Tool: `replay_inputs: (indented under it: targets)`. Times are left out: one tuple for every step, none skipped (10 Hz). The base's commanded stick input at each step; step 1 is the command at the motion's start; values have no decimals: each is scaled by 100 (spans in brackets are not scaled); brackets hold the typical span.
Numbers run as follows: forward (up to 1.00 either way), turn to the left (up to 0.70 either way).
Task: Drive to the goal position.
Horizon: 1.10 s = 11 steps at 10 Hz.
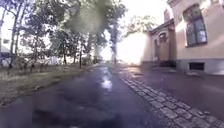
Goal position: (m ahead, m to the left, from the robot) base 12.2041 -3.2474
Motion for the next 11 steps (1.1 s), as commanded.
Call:
replay_inputs:
  targets:
    - [50,0]
    - [50,0]
    - [50,0]
    - [50,0]
    - [50,0]
    - [50,7]
    - [50,29]
    - [50,50]
    - [50,50]
    - [50,29]
    - [50,8]
